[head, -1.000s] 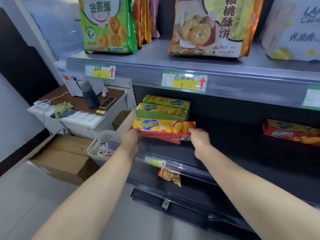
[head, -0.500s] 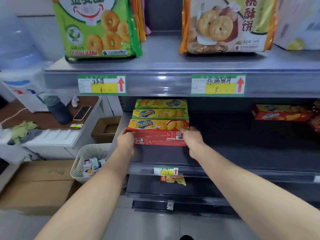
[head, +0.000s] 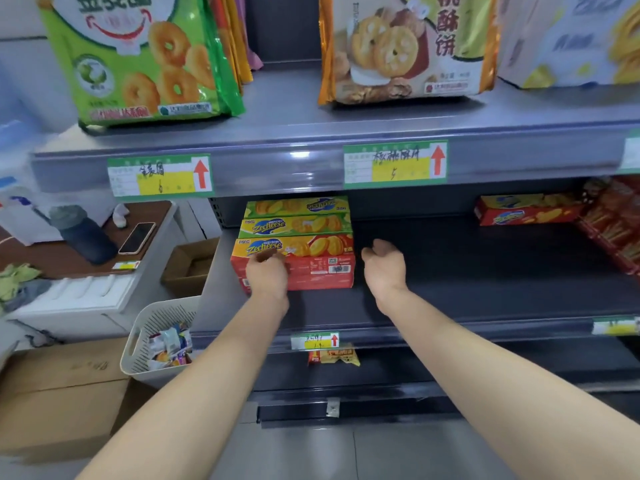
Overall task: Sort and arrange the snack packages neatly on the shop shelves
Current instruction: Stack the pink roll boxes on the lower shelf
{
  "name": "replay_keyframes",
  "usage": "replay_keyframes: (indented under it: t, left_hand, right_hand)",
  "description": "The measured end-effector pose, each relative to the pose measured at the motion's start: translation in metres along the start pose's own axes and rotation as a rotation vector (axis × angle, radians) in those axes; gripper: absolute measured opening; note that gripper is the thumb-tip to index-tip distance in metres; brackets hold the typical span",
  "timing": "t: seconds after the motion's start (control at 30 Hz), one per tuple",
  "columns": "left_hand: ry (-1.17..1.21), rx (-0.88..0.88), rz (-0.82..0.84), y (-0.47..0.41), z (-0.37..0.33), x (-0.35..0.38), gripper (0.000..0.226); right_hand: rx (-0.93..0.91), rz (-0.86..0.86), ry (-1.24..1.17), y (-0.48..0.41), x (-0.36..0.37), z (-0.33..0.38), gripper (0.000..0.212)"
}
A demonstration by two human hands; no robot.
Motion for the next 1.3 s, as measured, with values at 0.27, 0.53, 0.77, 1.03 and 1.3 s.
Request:
replay_keyframes:
  t: [0.27,0.53,0.77,1.03,1.3]
  left_hand:
    - [-0.183,-0.148,0.398,0.099,0.075,0.131,0.017]
    - [-0.299,-0.266,0.514,0.202,0.176,0.248,0.020]
    - [-0.307,-0.298,0.451,0.240,0.232,0.313,0.015]
    - [-0.376,-0.227,0.418,0.214,0.252,0.355,0.030]
    - [-0.382,-0.197,0.424,0.162,0.289,0.387,0.037]
  right_hand:
    - [-0.039,-0.077,-0.010,-0.015,-0.115,-0.030,0.044]
    - [0.032,-0.171,-0.049,-0.054,-0.288,-0.098,0.040]
    - [0.053,-0.111,-0.049,-0.100,-0.374,-0.137,0.046]
    - [0.044,-0.061,-0.009,-0.159,-0.386,-0.144,0.051]
    - [0.076,-0.046,0.001,-0.235,-0.376,-0.162,0.059]
Point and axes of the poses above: each hand's wrist, its own y-axis away from the middle knuckle, its own x-axis out of the palm, z = x × y, the point moved 10 cm from there along -y, towards the middle knuckle, and after that the axes turned 12 degrees about y, right-handed, at the moved point
